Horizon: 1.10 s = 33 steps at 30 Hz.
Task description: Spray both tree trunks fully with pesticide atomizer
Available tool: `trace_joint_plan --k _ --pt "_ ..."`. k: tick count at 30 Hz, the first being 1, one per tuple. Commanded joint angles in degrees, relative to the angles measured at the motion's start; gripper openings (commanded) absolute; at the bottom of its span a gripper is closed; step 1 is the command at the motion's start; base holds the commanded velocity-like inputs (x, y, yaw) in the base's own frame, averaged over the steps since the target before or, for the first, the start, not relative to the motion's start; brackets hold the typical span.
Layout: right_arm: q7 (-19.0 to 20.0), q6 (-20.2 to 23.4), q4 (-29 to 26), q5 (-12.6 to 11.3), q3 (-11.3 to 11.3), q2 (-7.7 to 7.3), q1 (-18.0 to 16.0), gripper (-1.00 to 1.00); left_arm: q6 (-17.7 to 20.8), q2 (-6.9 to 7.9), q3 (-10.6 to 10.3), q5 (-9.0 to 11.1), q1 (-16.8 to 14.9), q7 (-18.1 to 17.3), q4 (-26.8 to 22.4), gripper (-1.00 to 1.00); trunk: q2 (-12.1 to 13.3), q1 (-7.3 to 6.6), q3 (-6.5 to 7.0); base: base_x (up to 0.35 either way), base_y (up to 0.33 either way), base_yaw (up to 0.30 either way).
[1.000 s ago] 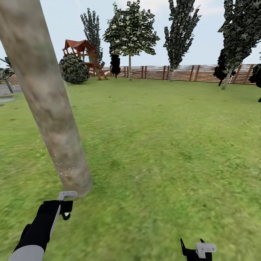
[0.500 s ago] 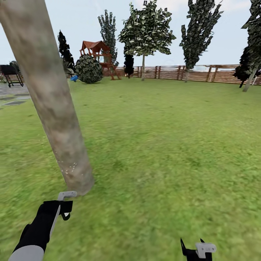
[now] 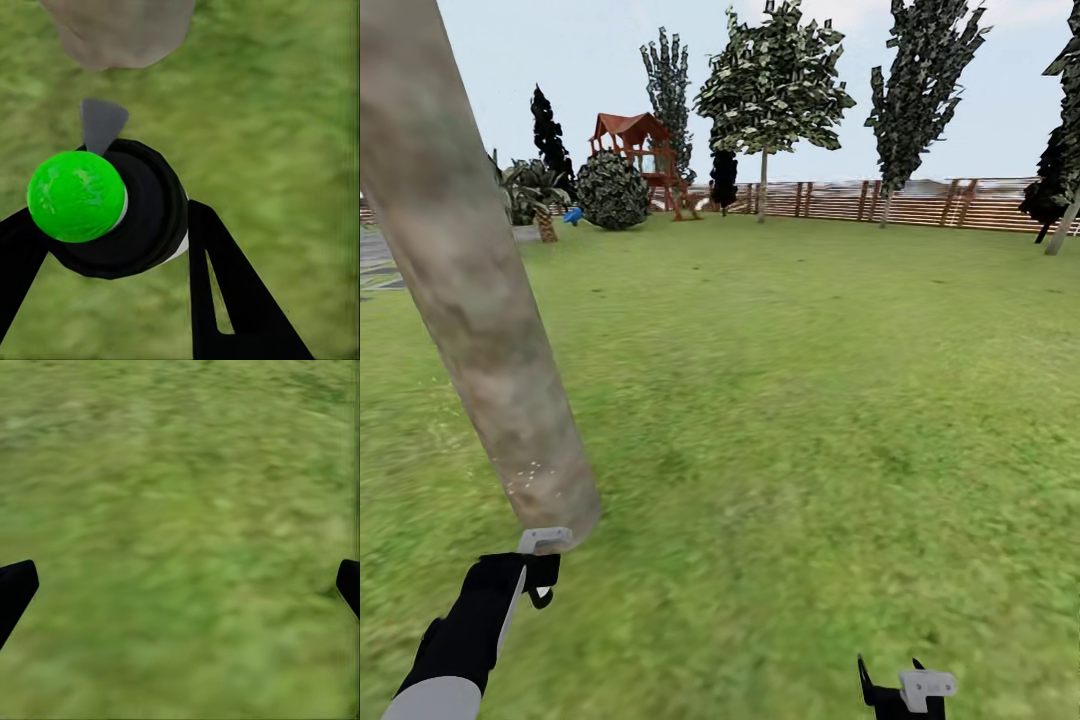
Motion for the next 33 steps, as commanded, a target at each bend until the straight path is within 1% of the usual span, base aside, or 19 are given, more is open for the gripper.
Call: trace_joint_plan --k 1,7,18,29,33 --pt "0.12 -0.17 0.06 0.43 -0.49 0.0 -0.04 1.0 0.22 -0.03 0.12 -0.63 -0.04 -0.54 -0.09 -1.0 -0.02 0.01 -0.05 0.168 -0.25 0.095" --pt "0.12 -0.17 0.06 0.43 -0.49 0.0 -0.05 1.0 0.22 0.02 0.12 -0.67 -0.04 -0.53 -0.13 -1.0 -0.02 0.01 -0.05 0.071 -0.259 0.235" --pt "0.12 -0.17 0.06 0.43 -0.49 0.0 -0.04 1.0 0.24 0.14 0.21 -0.74 -0.04 -0.53 -0.1 -1.0 -0.02 0.01 -0.05 -0.024 -0.268 0.275" --pt "0.12 -0.17 0.06 0.43 -0.49 0.0 -0.04 1.0 0.26 0.24 0.21 -0.74 -0.04 -0.53 -0.09 -1.0 -0.02 0.01 -0.05 0.175 -0.239 0.276" --pt "0.12 -0.17 0.06 0.43 -0.49 0.0 -0.04 1.0 0.25 0.24 0.21 -0.68 -0.04 -0.53 -0.11 -1.0 -0.02 0.01 -0.05 0.122 -0.09 0.276"
